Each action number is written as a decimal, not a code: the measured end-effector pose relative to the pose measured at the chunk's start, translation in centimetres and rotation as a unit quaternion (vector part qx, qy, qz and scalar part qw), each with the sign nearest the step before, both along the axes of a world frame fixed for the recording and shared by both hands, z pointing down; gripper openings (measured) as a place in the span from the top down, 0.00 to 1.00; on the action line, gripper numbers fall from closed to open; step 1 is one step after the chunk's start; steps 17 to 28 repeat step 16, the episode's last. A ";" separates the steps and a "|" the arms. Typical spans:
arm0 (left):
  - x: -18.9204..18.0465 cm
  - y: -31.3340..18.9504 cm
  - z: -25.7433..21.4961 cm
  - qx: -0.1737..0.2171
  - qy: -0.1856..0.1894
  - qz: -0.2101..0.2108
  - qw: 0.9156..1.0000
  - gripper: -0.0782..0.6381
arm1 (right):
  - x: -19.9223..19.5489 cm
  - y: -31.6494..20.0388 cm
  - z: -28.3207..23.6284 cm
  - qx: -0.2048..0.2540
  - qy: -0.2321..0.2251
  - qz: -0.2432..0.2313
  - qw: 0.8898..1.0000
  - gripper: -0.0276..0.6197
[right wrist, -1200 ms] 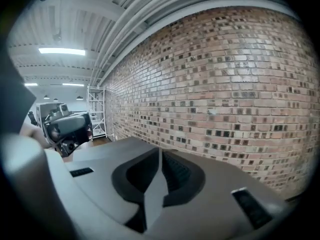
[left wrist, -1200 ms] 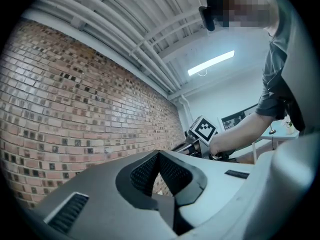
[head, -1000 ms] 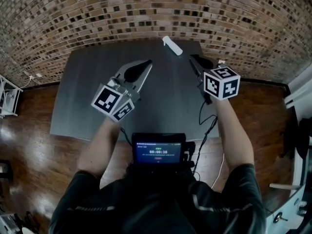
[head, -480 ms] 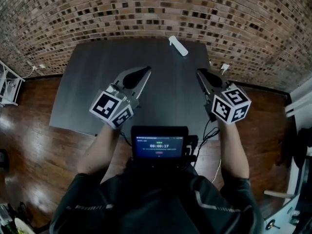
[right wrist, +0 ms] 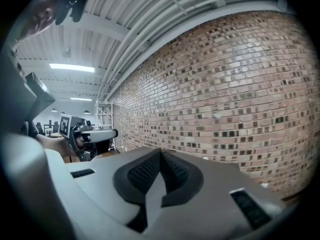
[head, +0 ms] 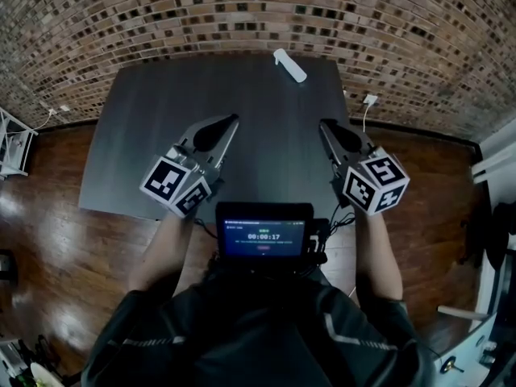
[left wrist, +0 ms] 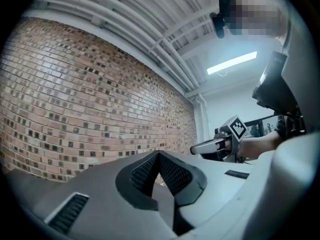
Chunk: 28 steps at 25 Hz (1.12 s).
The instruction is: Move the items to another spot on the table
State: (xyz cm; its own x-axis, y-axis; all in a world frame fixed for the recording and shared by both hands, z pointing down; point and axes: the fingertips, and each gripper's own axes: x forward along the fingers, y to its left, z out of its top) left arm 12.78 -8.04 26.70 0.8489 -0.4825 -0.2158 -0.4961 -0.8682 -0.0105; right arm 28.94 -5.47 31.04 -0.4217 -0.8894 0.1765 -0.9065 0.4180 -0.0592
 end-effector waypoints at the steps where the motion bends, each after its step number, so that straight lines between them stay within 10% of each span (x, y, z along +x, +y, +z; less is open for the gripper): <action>1: 0.2 0.0 0.1 0.001 0.000 0.002 1.000 0.90 | 0.0 0.1 0.1 0.001 0.002 0.001 1.000 0.95; 28: 0.4 0.7 1.2 -0.006 0.009 0.006 1.000 0.90 | -0.3 0.7 0.4 0.014 0.014 0.007 1.000 0.95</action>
